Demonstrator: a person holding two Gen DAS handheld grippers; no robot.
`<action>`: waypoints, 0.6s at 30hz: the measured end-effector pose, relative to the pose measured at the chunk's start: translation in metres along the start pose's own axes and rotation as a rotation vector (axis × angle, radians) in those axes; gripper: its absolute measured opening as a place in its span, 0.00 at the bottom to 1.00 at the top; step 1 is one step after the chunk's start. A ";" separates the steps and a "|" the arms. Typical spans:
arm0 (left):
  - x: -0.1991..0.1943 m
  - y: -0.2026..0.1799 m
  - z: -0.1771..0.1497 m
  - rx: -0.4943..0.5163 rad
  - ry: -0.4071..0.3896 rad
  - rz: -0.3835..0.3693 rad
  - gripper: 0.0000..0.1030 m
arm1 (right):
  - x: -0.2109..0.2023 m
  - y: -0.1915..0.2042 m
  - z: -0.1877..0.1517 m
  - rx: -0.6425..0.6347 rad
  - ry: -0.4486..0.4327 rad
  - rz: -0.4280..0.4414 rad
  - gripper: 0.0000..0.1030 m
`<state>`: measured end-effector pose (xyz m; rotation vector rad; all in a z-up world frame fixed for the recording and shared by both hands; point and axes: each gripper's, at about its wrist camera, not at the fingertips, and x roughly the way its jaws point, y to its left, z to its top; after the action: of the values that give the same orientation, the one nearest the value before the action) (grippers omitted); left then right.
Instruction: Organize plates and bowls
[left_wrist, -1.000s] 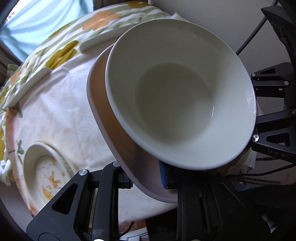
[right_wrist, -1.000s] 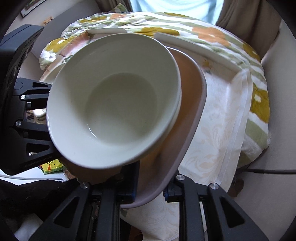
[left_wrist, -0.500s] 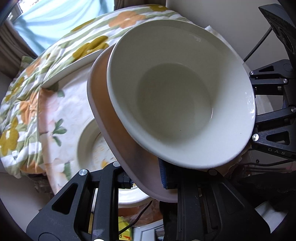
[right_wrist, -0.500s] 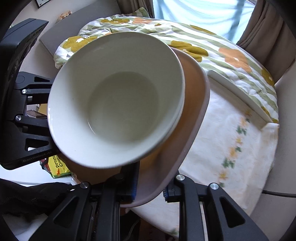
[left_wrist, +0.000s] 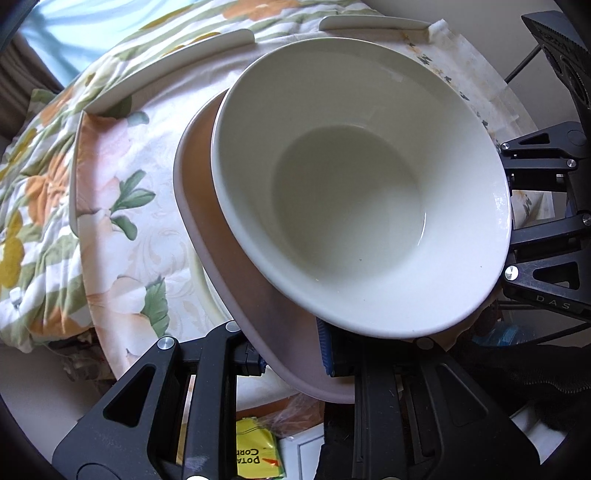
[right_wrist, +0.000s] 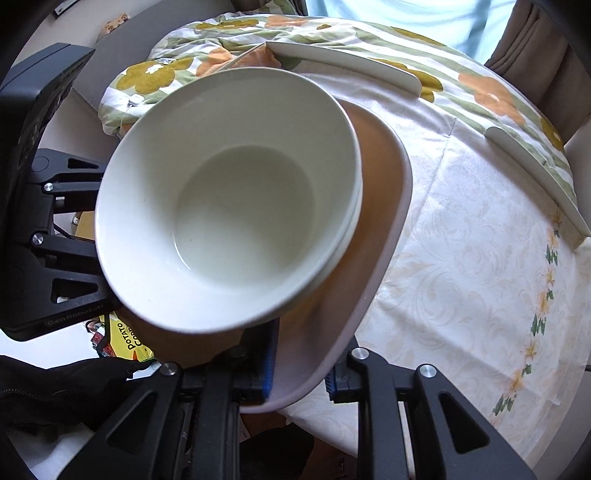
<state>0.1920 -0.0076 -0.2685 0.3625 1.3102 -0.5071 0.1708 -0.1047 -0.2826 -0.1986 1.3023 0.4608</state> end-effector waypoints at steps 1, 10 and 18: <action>0.003 0.002 -0.001 0.002 0.000 -0.003 0.17 | 0.002 0.001 0.000 0.005 0.003 -0.005 0.18; 0.015 0.008 -0.002 0.008 0.002 -0.013 0.17 | 0.013 0.003 0.003 0.024 0.003 -0.019 0.18; 0.019 0.013 -0.003 0.007 0.017 -0.015 0.17 | 0.019 0.002 0.002 0.055 0.012 -0.003 0.18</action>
<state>0.2000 0.0016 -0.2883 0.3633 1.3288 -0.5225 0.1748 -0.0978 -0.2999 -0.1577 1.3248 0.4214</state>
